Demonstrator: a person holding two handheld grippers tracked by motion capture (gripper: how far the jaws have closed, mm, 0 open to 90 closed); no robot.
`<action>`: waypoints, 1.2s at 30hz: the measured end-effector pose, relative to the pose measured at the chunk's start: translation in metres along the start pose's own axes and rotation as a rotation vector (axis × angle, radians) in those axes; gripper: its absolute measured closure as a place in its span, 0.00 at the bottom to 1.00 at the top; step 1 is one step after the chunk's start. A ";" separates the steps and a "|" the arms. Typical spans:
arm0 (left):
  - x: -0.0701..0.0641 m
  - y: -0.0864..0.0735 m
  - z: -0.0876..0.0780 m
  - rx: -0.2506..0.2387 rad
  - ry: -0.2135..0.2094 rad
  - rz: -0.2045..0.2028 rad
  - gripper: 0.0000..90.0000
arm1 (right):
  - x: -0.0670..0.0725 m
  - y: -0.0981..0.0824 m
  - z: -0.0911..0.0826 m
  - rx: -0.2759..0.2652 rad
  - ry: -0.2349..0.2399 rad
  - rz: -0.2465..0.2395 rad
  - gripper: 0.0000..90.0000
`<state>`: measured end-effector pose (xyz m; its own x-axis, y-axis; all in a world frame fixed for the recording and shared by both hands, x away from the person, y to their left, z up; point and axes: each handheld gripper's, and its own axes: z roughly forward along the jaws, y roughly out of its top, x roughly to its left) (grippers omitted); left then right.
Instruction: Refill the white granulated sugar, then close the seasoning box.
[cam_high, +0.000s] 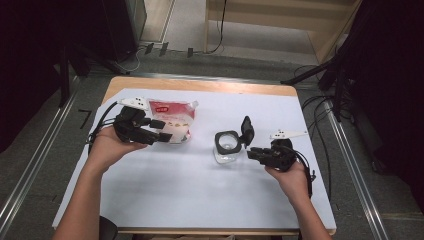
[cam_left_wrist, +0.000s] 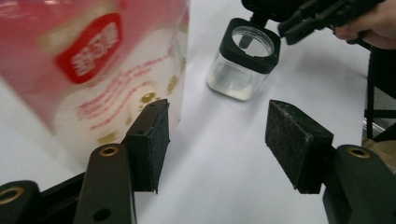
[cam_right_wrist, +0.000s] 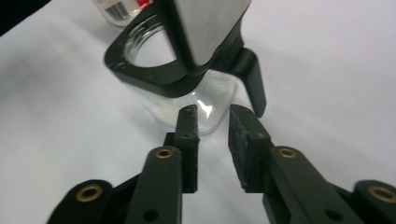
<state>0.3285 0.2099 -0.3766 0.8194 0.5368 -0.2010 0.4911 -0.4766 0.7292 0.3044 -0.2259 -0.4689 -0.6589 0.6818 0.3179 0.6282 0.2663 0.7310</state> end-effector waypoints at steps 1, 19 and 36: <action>0.002 -0.001 -0.002 0.000 0.004 -0.008 0.46 | 0.001 -0.002 -0.002 -0.002 0.001 -0.002 0.77; 0.028 -0.017 -0.017 0.021 0.059 -0.077 0.46 | 0.015 -0.015 -0.012 -0.003 0.025 -0.004 0.70; 0.060 -0.012 -0.010 -0.019 0.088 -0.098 0.42 | 0.017 -0.013 -0.007 0.007 0.029 -0.011 0.69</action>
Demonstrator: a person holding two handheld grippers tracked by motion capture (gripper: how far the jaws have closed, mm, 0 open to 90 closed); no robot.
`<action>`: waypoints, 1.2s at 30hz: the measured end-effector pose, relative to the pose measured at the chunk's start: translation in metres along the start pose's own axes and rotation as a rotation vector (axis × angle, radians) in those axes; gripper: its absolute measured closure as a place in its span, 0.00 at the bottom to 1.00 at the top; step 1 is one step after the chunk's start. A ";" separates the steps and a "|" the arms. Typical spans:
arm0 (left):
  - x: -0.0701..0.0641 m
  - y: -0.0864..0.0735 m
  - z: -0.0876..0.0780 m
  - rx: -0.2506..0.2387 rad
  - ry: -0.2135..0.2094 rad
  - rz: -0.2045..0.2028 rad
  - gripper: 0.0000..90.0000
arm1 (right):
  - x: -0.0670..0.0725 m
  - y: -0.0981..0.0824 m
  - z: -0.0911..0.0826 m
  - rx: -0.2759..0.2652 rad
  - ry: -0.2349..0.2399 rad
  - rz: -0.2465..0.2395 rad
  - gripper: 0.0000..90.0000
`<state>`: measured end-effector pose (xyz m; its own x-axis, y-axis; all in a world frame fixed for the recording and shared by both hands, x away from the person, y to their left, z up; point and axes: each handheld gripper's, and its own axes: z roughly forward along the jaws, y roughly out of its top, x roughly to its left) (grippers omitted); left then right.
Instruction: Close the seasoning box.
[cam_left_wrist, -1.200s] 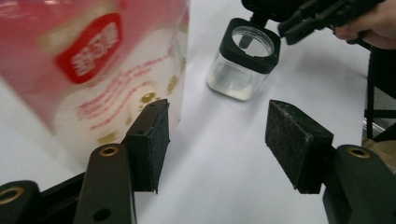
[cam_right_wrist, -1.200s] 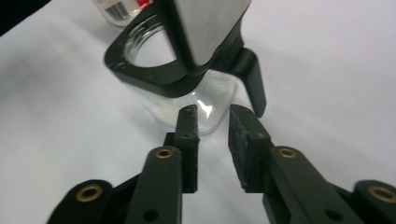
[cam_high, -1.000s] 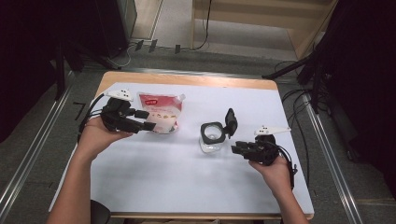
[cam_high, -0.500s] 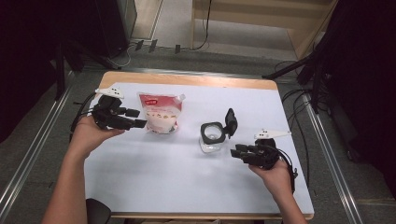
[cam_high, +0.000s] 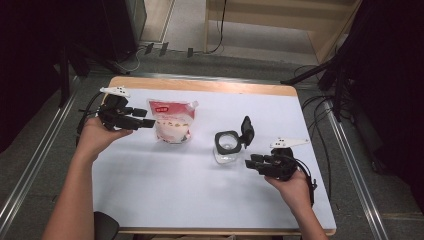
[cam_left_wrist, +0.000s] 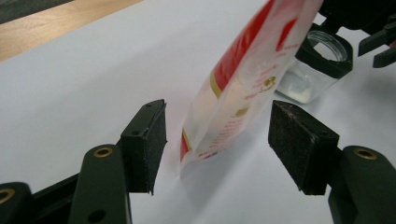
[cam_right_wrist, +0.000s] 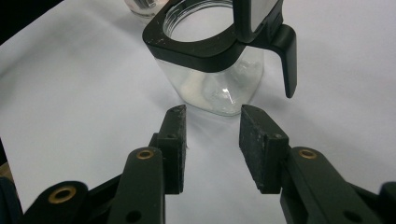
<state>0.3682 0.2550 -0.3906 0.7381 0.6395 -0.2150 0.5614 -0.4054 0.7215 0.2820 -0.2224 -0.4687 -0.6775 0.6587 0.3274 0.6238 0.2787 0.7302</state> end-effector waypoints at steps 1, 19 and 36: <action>0.000 0.002 0.002 -0.008 -0.004 0.002 0.42 | 0.001 0.000 0.001 0.001 0.002 0.003 0.69; -0.007 0.024 0.035 -0.008 -0.063 0.039 0.53 | 0.017 -0.004 0.004 0.012 0.013 -0.027 0.67; -0.018 0.024 0.038 -0.023 -0.032 0.021 0.99 | 0.043 0.001 0.012 -0.007 0.049 -0.071 0.61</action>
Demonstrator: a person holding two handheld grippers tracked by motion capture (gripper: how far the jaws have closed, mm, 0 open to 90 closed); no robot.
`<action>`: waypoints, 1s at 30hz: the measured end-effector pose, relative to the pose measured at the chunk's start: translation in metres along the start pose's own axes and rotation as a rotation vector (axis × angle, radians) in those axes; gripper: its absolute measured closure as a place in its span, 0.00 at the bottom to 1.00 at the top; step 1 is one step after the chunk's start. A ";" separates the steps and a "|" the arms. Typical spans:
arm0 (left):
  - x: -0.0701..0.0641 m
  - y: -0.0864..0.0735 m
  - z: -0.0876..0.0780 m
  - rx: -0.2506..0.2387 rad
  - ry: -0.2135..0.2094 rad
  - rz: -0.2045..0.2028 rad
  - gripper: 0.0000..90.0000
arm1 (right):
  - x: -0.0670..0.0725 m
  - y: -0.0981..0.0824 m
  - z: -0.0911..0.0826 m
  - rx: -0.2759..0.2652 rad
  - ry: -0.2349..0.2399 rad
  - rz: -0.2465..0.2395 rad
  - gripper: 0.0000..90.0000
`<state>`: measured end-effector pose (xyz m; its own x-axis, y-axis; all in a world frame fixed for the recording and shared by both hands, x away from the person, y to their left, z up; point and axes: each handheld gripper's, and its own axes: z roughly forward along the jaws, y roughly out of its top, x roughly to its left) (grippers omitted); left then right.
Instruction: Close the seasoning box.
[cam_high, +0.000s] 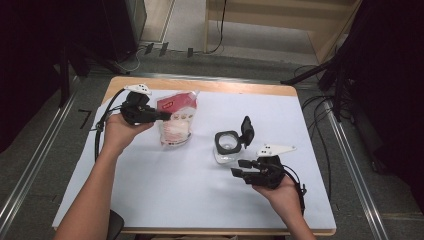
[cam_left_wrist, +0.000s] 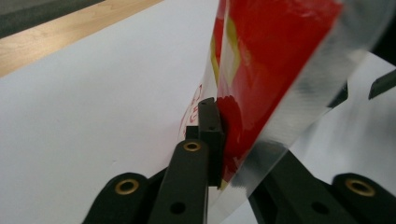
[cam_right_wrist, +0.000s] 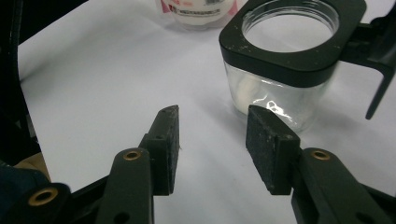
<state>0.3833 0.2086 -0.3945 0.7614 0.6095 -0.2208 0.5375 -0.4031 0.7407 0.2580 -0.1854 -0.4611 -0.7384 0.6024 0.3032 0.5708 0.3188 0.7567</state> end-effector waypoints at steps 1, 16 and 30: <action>-0.002 0.002 0.000 0.002 0.004 -0.008 1.00 | 0.001 0.001 0.001 -0.002 0.002 -0.008 0.61; -0.033 0.018 -0.023 -0.039 -0.038 0.004 1.00 | 0.017 0.011 0.008 -0.026 0.011 -0.051 0.61; -0.057 0.028 -0.042 -0.023 -0.068 -0.040 1.00 | 0.035 0.021 0.031 -0.028 0.040 -0.116 0.62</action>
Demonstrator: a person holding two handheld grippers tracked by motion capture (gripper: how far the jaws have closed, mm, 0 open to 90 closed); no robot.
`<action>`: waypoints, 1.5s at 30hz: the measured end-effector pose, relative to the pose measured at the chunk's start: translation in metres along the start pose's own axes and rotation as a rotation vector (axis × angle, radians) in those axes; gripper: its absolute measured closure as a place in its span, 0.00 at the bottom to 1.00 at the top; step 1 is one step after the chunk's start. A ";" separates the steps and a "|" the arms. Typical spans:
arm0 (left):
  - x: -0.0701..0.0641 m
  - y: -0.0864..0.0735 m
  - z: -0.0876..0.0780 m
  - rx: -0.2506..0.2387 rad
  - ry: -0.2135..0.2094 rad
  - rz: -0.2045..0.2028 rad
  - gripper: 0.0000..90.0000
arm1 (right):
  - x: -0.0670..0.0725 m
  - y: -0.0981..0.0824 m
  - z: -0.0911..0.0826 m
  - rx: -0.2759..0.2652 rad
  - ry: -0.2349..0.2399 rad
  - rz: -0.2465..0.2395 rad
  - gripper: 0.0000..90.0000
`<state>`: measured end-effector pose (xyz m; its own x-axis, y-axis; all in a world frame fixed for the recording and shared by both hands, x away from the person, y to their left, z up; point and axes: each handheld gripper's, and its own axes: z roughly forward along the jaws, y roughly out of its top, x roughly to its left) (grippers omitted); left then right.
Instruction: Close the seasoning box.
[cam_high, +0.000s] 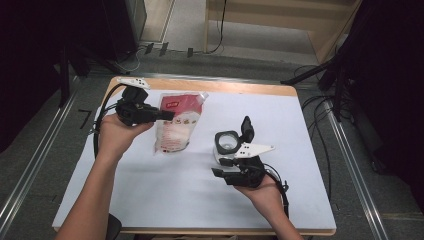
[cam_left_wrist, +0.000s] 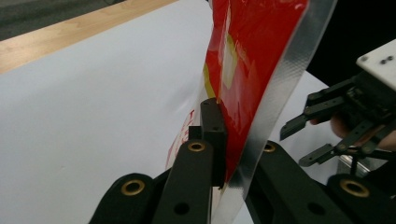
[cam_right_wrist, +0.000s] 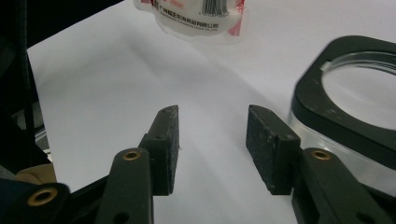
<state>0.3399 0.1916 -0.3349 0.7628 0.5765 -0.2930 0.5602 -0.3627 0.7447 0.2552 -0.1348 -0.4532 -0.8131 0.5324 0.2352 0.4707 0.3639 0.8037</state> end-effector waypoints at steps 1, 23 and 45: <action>-0.002 0.000 -0.002 -0.001 -0.007 0.002 1.00 | 0.001 0.001 0.001 0.003 0.004 -0.004 0.62; -0.022 0.005 -0.013 0.007 -0.035 0.049 1.00 | 0.021 0.014 0.062 0.035 0.066 -0.014 0.63; -0.038 0.011 -0.015 0.030 -0.180 0.009 1.00 | 0.015 0.005 0.102 -0.056 -0.020 -0.031 0.67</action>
<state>0.3123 0.1766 -0.3061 0.8116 0.4339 -0.3912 0.5607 -0.3904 0.7302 0.2803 -0.0474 -0.5018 -0.8197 0.5370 0.1993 0.4254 0.3376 0.8397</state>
